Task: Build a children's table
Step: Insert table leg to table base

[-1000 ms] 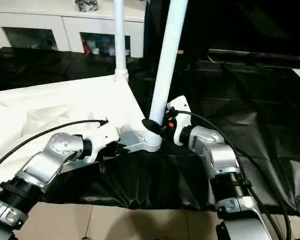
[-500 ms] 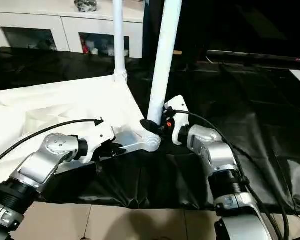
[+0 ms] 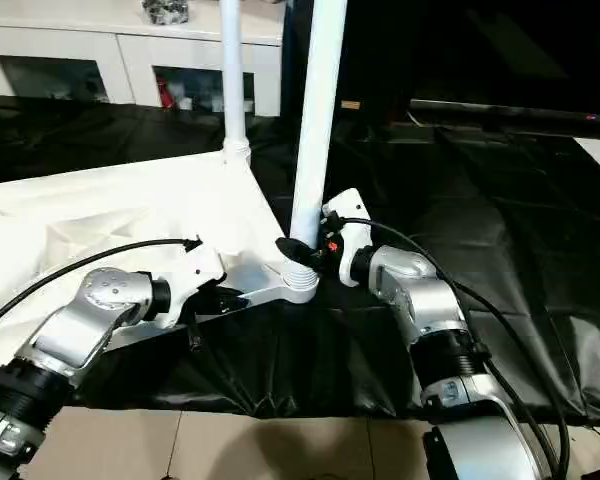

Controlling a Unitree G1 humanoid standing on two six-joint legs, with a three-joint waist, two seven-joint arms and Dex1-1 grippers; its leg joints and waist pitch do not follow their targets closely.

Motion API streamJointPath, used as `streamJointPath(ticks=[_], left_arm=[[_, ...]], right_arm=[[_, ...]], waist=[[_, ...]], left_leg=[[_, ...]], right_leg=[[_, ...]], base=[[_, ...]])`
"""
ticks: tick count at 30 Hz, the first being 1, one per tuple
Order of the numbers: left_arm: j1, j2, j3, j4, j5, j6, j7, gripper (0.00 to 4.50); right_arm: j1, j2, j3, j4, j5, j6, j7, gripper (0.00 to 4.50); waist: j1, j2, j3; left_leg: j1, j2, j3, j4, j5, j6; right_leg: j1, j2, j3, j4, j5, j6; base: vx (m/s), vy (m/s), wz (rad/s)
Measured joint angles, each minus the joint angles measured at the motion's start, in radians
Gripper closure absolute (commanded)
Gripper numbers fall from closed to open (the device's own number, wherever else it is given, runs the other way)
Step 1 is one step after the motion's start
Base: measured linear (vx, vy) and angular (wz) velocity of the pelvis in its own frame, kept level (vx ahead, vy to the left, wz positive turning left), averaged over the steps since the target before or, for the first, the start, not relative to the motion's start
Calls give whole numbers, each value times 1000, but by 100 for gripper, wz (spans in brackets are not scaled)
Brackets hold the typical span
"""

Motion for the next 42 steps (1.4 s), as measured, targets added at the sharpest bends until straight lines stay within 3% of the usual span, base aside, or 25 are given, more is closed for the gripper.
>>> streamJointPath(ticks=[6, 12, 21, 28, 35, 39, 42], left_arm=[[1, -1, 2, -6, -2, 11, -2, 450], [2, -7, 5, -7, -2, 16, 0, 450], [1, -28, 5, 7, -1, 16, 7, 450], [-2, -37, 5, 25, 0, 10, 8, 450], [-8, -43, 4, 37, 0, 8, 7, 450], [-12, -43, 4, 48, 1, -1, 5, 450], [-14, -44, -3, 51, 1, -8, 1, 450]], right_arm=[[-14, 17, -24, 48, 8, -12, 0, 262], [-9, 34, -86, 99, 67, -14, -7, 262], [87, 64, -128, 61, 91, -109, -43, 262], [138, 69, -115, 16, 81, -159, -66, 263], [183, 90, -140, -35, 107, -169, -98, 263], [207, 57, -115, -68, 97, -179, -74, 263], [220, -6, -60, -114, 47, -198, -25, 263]], waist=[[0, -1, 0], [2, -1, 0], [8, -4, -7], [7, -4, -13], [8, -1, -15], [8, -1, -15], [10, 0, -15]], left_leg=[[0, 0, 0, 0, 0, 0], [0, 0, 0, 0, 0, 0], [1, 0, 0, 0, -1, 0], [3, -1, -1, 0, -1, 1], [2, -1, -1, 0, -1, 1], [2, -1, -1, 0, -1, 1], [2, -1, -2, 0, -1, 1]], right_leg=[[0, 0, 0, 0, 0, 0], [0, 0, 0, 0, 0, 0], [3, 0, 0, -2, 0, 1], [4, -1, 0, -3, -1, 1], [5, -1, 0, -4, -1, 2], [5, -1, 0, -4, -1, 2], [5, -1, -1, -4, -1, 2]], base=[[0, 0, 0], [0, 0, 0], [0, 0, 0], [0, 0, 0], [0, 0, 0], [0, 0, 0], [0, 0, 0]])
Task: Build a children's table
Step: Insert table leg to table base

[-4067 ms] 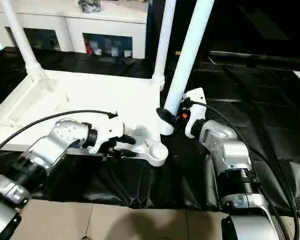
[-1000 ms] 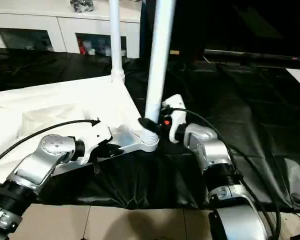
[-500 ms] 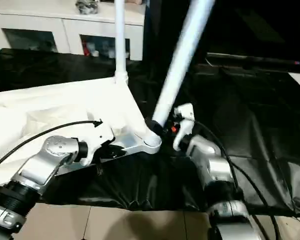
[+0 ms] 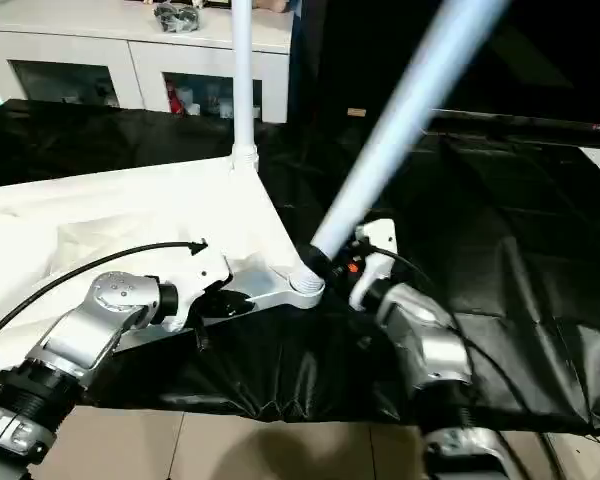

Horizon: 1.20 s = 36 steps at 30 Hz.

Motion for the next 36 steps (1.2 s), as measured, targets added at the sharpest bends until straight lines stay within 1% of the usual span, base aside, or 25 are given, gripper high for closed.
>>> streamJointPath(ticks=[2, 7, 10, 17, 19, 25, 27, 29, 32, 36], left_arm=[[0, -2, -6, 0, 0, -4, -2, 450], [0, -2, -11, -7, 0, -4, -5, 450], [-1, -1, -11, -7, 0, -4, -8, 450], [-1, 9, -11, -7, -1, -14, -22, 450], [-1, 18, -11, -6, -1, -19, -27, 450], [-2, 43, -16, -6, 0, -41, -66, 450], [-2, 56, -18, -11, -1, -45, -93, 450], [-2, 72, -24, -23, -2, -45, -114, 450], [-2, 82, -29, -34, -1, -45, -127, 450], [2, 107, -34, -56, -1, -42, -156, 450]], right_arm=[[-1, -24, 19, -15, -22, -1, 24, 263], [-11, -49, 35, -19, -28, 7, 50, 263], [-30, -60, 49, -17, -40, 25, 60, 263], [-97, -83, 82, 29, -61, 59, 122, 263], [-133, -84, 94, 72, -64, 59, 152, 263], [-189, -91, 123, 163, -78, 34, 245, 263], [-212, -98, 140, 191, -88, 25, 296, 263], [-218, -103, 147, 199, -89, 17, 334, 263], [-227, -105, 153, 218, -91, -5, 363, 263], [-238, -112, 178, 232, -103, -51, 420, 263]], waist=[[4, 0, 0], [10, 0, 0], [11, 0, 0], [7, -1, 0], [4, -1, 0], [-2, -8, 0], [-4, -12, 1], [-3, -18, 1], [-3, -24, 1], [-3, -25, 1]], left_leg=[[0, 0, 0, 0, 0, 0], [-1, 0, 0, 0, 0, 0], [-1, 0, 0, -1, 0, 0], [-2, 0, 0, -1, 0, 0], [-2, 0, 0, -1, 0, 0], [-1, 0, -1, -1, 0, 0], [-1, 0, -1, -1, 0, 0], [-2, 1, -1, -1, 0, 0], [-2, 1, -1, -1, -1, 0], [-2, 1, -1, -2, -1, 0]], right_leg=[[0, 0, 0, 0, 0, 1], [0, 0, 0, 0, -1, 2], [-1, 0, 0, 0, -1, 2], [-1, 0, -1, 0, -1, 2], [-1, 0, -1, 0, -1, 2], [-1, 0, -1, 0, -1, 2], [-1, 0, -1, 0, -1, 2], [-1, 0, -2, 0, -1, 2], [-1, 0, -1, -1, -1, 1], [-1, 0, -2, -1, -2, 1]], base=[[0, 0, 0], [0, 0, 0], [0, 0, 0], [0, 0, 0], [0, 0, 0], [0, 0, 0], [0, 0, 0], [0, 0, 0], [0, 0, 0], [0, 0, 0]])
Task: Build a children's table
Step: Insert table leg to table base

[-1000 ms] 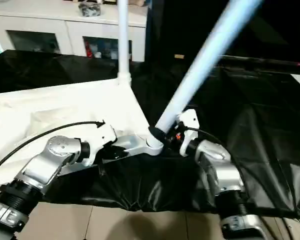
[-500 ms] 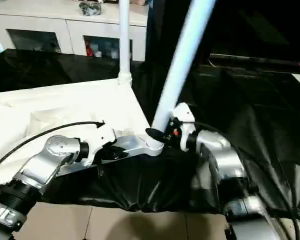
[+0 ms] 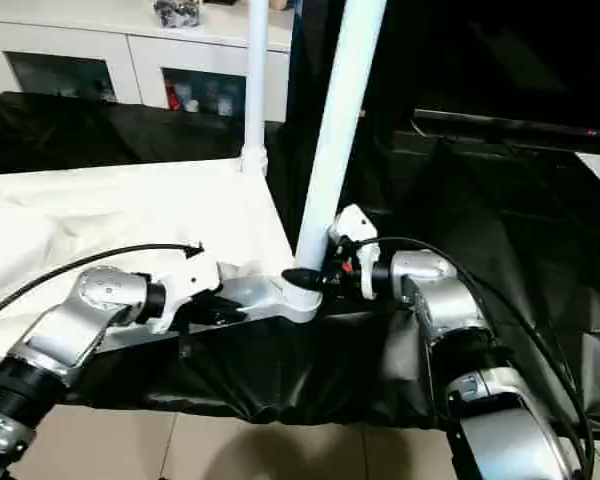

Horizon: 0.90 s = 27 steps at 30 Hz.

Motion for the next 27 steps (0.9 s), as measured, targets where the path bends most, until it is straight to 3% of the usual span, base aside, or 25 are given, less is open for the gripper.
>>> streamJointPath(ticks=[14, 21, 27], left_arm=[[0, 6, 14, -8, -11, 50, 3, 450], [-42, -96, 68, 24, 30, 204, 227, 450], [-85, -195, 85, 35, 53, 319, 379, 450]], right_arm=[[-9, 29, -13, 51, -2, -44, -3, 263], [-137, 178, -73, 260, -44, -63, -423, 264], [-217, 238, -107, 352, -62, -41, -658, 264]], waist=[[-2, -10, 0], [-27, -10, 1], [-23, -10, 3]], left_leg=[[1, 0, 0, 0, 0, 0], [0, 0, -2, 3, 0, -1], [-2, -1, -2, 1, -1, -2]], right_leg=[[0, 0, 0, 0, 0, 0], [-8, 0, -2, 0, 0, -1], [-10, 0, -1, 1, 4, -6]], base=[[0, 0, 0], [0, 0, 0], [0, 0, 0]])
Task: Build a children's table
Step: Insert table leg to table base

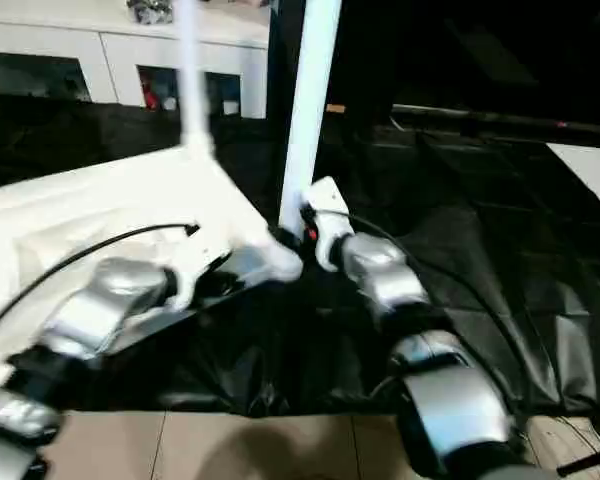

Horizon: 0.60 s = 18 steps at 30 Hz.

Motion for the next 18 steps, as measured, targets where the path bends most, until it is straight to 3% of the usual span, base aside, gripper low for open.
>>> streamJointPath(ticks=[5, 8, 13, 18], left_arm=[[-12, -76, 11, 0, 9, 54, 91, 450], [-12, -83, 9, 0, 14, 55, 105, 450], [-12, -71, -5, -3, 16, 48, 98, 450], [8, -11, -29, -33, 13, 1, 16, 450]], right_arm=[[-59, 40, -62, 80, 8, 31, -108, 264], [-73, 45, -72, 98, 15, 38, -129, 264], [-72, 44, -76, 102, 13, 39, -111, 264], [-72, 13, -75, 105, 0, 39, 37, 264]], waist=[[17, 0, 0], [19, 0, 0], [18, -1, 0], [18, -1, 0]], left_leg=[[0, 0, 2, -5, -3, -3], [0, 0, 2, -5, -5, -3], [1, 0, 2, -4, -4, -3], [1, 1, 1, -5, -5, -3]], right_leg=[[-1, 1, -1, 0, 0, -5], [-1, 0, 0, 0, -1, -5], [0, 0, 0, 0, -1, -5], [-1, 0, 0, 0, -1, -5]], base=[[0, 0, 0], [0, 0, 0], [0, 0, 0], [0, 0, 0]])
